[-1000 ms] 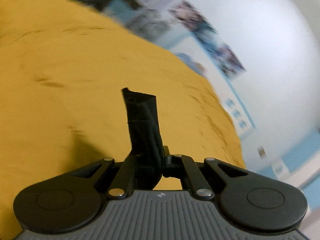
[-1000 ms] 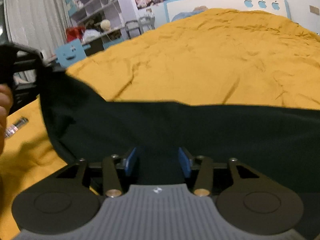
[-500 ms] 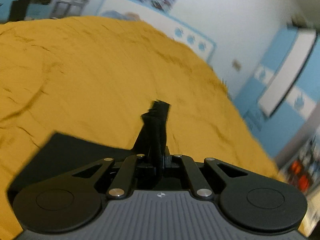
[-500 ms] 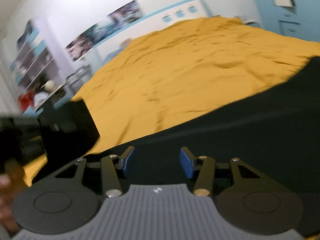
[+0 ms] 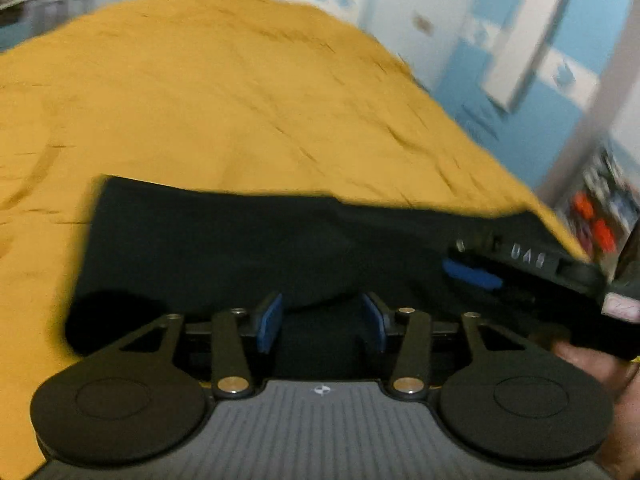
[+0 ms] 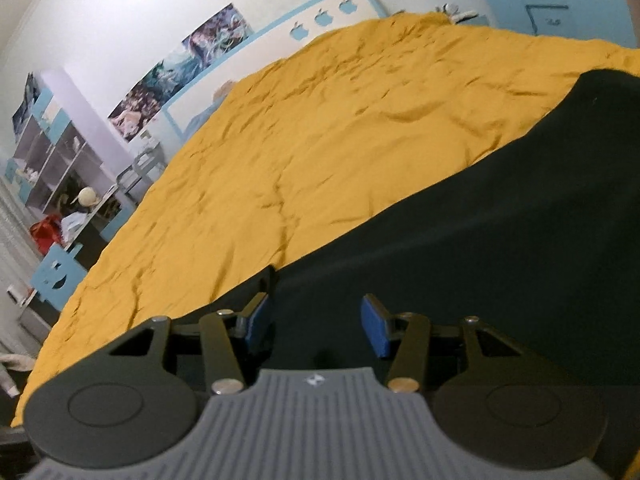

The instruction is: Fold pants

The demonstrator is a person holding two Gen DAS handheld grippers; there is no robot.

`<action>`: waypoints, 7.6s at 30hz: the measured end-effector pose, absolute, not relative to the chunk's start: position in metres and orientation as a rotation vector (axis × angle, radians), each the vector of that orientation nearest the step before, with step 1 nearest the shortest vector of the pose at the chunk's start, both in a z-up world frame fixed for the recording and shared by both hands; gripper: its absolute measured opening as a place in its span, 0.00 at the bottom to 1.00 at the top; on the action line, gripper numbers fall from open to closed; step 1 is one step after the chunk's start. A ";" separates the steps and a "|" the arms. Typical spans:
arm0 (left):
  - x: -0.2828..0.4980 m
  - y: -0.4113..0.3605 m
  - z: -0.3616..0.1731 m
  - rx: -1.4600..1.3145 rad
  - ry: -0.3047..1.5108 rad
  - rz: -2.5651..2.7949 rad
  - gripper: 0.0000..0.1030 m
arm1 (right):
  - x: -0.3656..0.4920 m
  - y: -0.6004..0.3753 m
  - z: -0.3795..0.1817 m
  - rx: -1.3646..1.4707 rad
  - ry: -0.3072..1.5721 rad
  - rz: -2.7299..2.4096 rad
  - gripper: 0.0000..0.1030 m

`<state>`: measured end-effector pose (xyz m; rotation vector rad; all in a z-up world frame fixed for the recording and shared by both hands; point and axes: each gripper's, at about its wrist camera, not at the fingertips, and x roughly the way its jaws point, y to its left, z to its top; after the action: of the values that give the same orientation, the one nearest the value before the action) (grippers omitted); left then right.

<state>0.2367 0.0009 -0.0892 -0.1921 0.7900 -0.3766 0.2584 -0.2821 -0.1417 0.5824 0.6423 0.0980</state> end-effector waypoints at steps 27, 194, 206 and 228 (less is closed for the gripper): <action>0.280 0.128 -0.119 -0.630 0.794 -0.044 0.59 | 0.278 -0.250 -0.134 0.552 0.755 0.218 0.00; 0.246 -0.119 -0.089 -0.249 0.909 -0.348 0.50 | 0.186 -0.447 -0.088 0.030 0.746 0.180 0.23; 0.338 -0.247 -0.040 0.194 0.818 -0.616 0.73 | 0.170 -0.462 -0.134 0.327 0.633 0.226 0.35; 0.408 -0.291 -0.091 -0.009 0.992 -0.656 0.00 | 0.145 -0.479 -0.139 0.465 0.559 0.335 0.06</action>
<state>0.4082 -0.2910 -0.0911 -0.0092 0.9916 -0.6557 0.1447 -0.4785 -0.1391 0.4652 0.5585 0.3345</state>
